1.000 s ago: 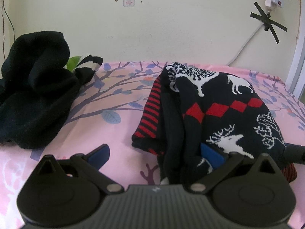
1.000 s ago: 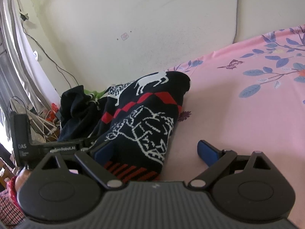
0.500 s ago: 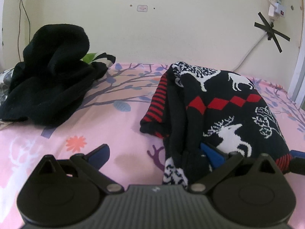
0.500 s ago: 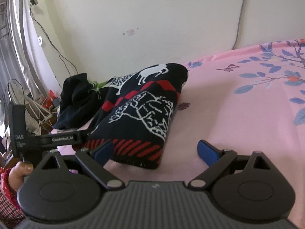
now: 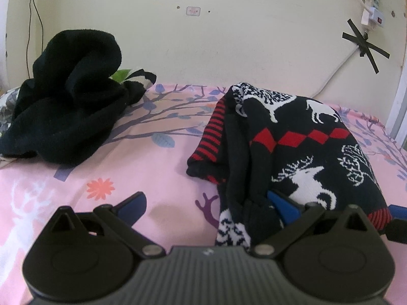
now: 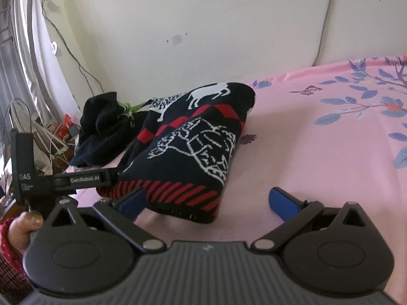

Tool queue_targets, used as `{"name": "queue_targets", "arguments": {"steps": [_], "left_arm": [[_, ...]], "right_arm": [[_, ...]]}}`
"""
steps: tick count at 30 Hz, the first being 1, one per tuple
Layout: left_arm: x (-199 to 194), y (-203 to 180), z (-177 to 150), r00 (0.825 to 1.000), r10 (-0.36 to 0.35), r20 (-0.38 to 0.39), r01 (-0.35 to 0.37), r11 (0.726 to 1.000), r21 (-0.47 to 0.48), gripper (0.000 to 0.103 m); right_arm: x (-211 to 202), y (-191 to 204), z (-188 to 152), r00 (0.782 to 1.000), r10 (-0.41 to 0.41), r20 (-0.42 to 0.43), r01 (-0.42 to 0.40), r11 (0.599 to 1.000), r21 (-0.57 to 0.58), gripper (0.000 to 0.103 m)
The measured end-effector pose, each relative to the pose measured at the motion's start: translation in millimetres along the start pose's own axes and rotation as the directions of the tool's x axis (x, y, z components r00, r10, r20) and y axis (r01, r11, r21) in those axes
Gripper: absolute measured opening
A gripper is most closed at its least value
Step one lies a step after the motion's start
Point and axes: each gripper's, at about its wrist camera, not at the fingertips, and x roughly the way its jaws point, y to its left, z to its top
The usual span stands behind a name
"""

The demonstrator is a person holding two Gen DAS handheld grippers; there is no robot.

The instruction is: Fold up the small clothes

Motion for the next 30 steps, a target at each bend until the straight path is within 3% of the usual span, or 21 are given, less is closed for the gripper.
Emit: {"name": "queue_targets", "arguments": {"steps": [30], "left_arm": [[-1.5, 4.7, -2.7, 1.0, -0.018, 0.004, 0.018, 0.999, -0.033, 0.103]], "right_arm": [[3.3, 9.3, -0.9, 0.999, -0.038, -0.018, 0.037, 0.999, -0.037, 0.097]]}}
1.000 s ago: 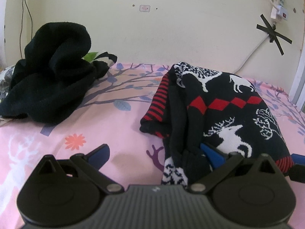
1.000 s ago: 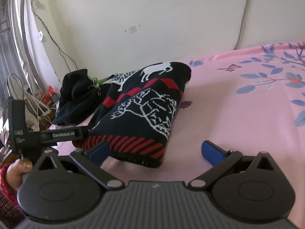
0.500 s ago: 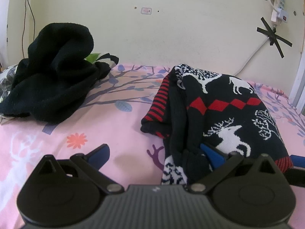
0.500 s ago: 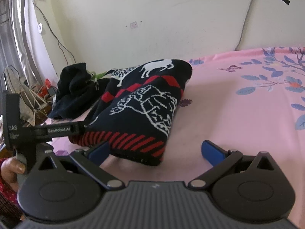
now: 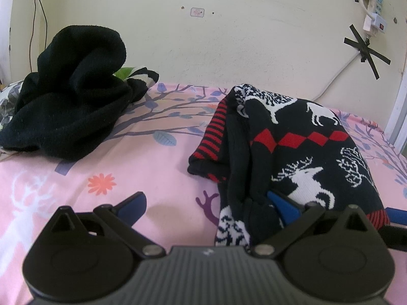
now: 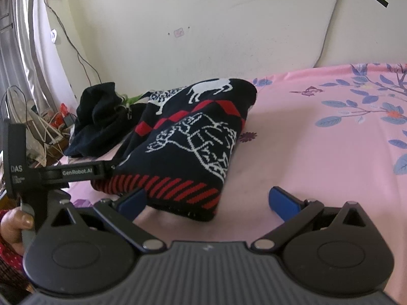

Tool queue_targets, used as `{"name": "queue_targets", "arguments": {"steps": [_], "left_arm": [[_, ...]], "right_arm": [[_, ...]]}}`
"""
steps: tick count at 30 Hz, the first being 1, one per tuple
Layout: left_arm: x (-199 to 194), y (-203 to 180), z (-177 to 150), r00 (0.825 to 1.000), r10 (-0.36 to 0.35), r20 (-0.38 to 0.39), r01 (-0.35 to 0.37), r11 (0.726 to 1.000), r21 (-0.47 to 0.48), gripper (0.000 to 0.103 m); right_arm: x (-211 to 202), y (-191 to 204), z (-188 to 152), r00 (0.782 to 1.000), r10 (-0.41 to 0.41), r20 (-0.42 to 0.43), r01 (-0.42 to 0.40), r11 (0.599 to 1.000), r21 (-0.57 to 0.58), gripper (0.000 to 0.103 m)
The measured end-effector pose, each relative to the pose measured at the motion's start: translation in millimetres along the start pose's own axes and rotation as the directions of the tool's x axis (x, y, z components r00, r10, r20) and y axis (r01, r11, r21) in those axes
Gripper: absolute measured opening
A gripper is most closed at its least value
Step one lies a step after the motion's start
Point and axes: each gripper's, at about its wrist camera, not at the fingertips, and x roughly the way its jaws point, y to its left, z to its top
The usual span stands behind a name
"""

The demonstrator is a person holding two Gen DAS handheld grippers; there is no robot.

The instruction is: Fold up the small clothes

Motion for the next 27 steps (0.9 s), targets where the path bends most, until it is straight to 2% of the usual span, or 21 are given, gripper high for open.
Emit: {"name": "queue_targets", "arguments": {"steps": [14, 21, 23, 24, 27], "left_arm": [[0, 1, 0, 1.0, -0.004, -0.004, 0.004, 1.0, -0.007, 0.103], [3, 7, 2, 0.999, -0.037, -0.021, 0.036, 0.999, -0.04, 0.103], [3, 11, 5, 0.997, -0.071, -0.034, 0.069, 0.996, -0.059, 0.103], [1, 16, 8, 0.993, -0.112, -0.045, 0.108, 0.991, -0.08, 0.103], [-7, 36, 19, 0.97, -0.235, -0.058, 0.223, 0.962, -0.156, 0.103]], "right_arm": [[0, 0, 0, 1.0, 0.002, 0.002, -0.002, 1.0, 0.003, 0.097], [-1, -3, 0, 1.0, 0.013, 0.007, -0.013, 1.0, 0.015, 0.097], [-2, -4, 0, 1.0, 0.019, 0.01, -0.019, 1.0, 0.024, 0.097], [-2, -5, 0, 1.0, 0.025, 0.01, -0.025, 0.999, 0.029, 0.097], [-6, -12, 3, 0.999, 0.053, -0.008, -0.053, 0.996, 0.068, 0.097]]}}
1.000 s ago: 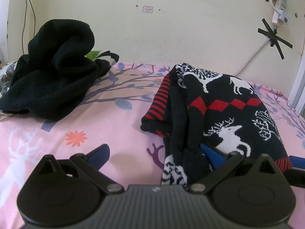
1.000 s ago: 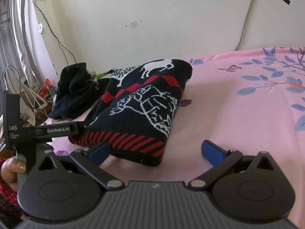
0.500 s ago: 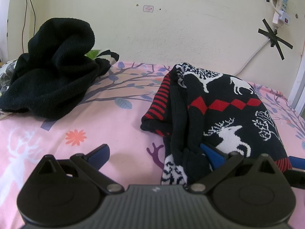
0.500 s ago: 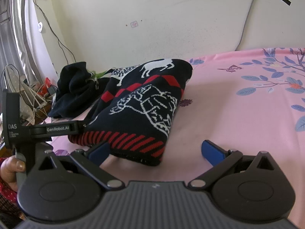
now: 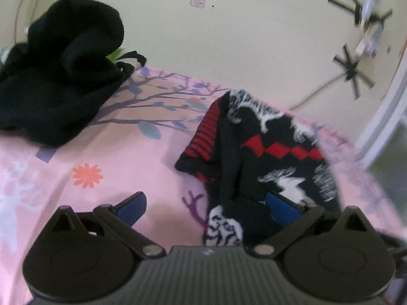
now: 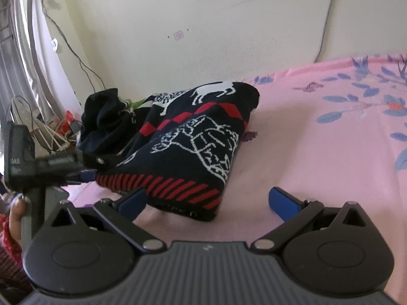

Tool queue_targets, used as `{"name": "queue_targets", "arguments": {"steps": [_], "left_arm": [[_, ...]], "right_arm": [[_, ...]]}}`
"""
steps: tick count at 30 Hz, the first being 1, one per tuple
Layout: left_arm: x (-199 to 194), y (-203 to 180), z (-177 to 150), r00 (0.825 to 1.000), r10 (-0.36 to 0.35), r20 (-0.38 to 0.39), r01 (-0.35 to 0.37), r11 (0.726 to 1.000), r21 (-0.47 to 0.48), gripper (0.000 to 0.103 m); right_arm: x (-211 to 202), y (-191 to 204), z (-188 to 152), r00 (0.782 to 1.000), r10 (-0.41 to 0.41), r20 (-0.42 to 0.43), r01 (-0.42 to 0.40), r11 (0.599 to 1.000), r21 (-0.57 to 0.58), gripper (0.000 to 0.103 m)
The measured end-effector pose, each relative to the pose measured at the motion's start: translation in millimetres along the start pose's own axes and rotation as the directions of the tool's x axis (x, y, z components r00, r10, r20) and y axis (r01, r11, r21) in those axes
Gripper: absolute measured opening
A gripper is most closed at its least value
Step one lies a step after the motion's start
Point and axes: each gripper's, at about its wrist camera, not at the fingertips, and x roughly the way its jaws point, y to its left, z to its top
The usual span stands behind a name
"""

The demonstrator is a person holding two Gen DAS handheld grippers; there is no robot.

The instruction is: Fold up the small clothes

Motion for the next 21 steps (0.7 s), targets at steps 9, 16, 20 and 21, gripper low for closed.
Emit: {"name": "queue_targets", "arguments": {"steps": [9, 16, 20, 21], "left_arm": [[51, 9, 45, 0.947, -0.195, -0.256, 0.173, 0.979, -0.106, 0.103], [63, -11, 38, 0.941, -0.202, -0.27, 0.197, 0.979, -0.045, 0.072], [79, -44, 62, 0.934, -0.198, -0.298, 0.205, 0.979, -0.005, 0.063], [83, -60, 73, 0.933, -0.208, -0.295, 0.225, 0.974, 0.024, 0.059]], "right_arm": [[15, -36, 51, 0.99, 0.136, -0.032, -0.126, 0.969, 0.214, 0.095], [91, -18, 64, 0.964, 0.213, -0.158, -0.174, 0.958, 0.229, 0.055], [72, -21, 82, 0.972, 0.215, -0.1, -0.194, 0.963, 0.185, 0.034], [65, -26, 89, 0.979, 0.194, -0.066, -0.18, 0.969, 0.169, 0.034]]}}
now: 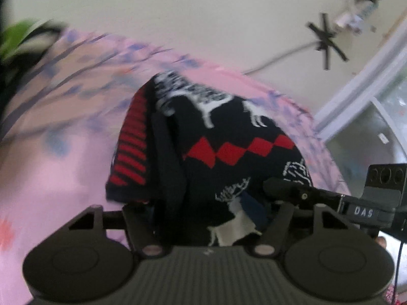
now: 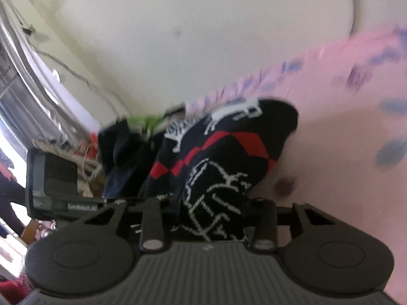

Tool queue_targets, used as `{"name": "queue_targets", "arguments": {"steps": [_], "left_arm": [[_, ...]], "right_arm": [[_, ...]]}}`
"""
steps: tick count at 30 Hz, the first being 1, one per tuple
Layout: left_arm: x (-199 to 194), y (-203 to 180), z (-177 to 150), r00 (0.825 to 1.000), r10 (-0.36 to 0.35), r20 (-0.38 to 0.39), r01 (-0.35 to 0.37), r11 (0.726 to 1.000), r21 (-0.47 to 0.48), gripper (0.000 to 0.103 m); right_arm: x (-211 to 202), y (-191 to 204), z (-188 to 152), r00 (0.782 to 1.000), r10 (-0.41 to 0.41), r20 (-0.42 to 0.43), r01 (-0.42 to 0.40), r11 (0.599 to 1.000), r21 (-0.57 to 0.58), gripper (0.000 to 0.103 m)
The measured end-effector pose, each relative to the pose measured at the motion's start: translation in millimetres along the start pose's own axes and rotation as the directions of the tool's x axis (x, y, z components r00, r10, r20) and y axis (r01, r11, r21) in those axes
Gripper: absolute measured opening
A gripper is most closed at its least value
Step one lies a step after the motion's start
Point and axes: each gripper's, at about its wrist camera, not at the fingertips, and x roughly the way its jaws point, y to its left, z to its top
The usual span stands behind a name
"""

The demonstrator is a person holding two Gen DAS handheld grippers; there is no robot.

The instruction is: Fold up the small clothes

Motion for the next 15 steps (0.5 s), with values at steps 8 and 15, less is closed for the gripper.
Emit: {"name": "queue_targets", "arguments": {"steps": [8, 15], "left_arm": [[114, -146, 103, 0.988, -0.142, 0.054, 0.123, 0.956, 0.266, 0.057], [257, -199, 115, 0.999, 0.047, 0.015, -0.05, 0.951, 0.306, 0.058]], "right_arm": [[-111, -68, 66, 0.897, -0.259, 0.358, 0.277, 0.961, 0.001, 0.034], [-109, -167, 84, 0.758, -0.579, 0.3, 0.559, 0.814, 0.158, 0.039]]}}
